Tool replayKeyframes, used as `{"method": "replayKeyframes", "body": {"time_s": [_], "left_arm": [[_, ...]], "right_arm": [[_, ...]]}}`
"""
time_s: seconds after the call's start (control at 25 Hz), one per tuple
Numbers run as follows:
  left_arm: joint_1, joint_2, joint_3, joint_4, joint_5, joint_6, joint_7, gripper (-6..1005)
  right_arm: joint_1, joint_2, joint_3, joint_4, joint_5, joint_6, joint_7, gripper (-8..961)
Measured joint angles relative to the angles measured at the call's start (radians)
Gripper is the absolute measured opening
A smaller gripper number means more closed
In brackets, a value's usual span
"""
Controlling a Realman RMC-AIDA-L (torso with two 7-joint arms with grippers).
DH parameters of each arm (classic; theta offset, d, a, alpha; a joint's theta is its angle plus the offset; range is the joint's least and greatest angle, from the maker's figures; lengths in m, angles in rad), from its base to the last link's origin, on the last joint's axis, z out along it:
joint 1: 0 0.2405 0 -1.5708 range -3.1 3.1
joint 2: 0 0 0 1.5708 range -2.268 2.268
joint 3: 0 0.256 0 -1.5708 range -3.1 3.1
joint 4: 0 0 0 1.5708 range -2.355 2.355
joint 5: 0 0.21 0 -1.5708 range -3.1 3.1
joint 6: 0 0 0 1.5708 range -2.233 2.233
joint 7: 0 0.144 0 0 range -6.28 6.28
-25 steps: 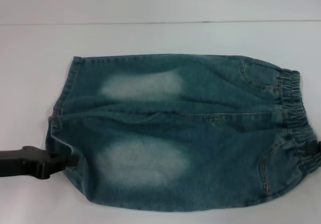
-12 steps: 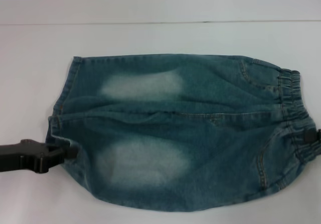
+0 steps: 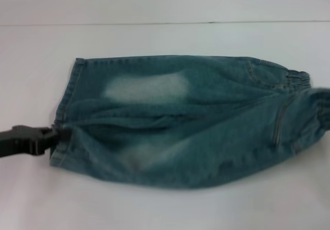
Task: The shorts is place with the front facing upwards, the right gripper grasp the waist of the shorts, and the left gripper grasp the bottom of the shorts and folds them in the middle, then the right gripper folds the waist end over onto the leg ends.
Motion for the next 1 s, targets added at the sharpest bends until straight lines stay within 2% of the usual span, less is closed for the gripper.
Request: {"method": "replayKeyframes", "body": {"time_s": [0.12,0.24,0.6,0.84,1.0], "left_arm": [[-0.008,0.011,-0.018,-0.033,-0.032,-0.049,0.005,32],[-0.012,0.019,-0.023,-0.055,-0.085,-0.081,0.014,32],[-0.038,0.028,-0.032,-0.115,-0.216,-0.209,0.053,32],[-0.084,0.024,-0.027,-0.163,-0.230,-0.300,0.081,31],[-0.090,0.023,-0.007,-0.173,-0.227,-0.293,0.073,48]], "right_arm": [[0.003,-0.004,0.081,0.034,0.004,0.020,0.002,49],[0.009,-0.006,0.111,0.055,0.006,0.043,0.007,49],[0.004,-0.006,0.115,0.071,0.096,0.138,0.061,48],[0.010,0.005,0.114,0.117,0.151,0.216,0.054,48],[0.015,0.009,0.108,0.136,0.159,0.220,0.046,48]]}}
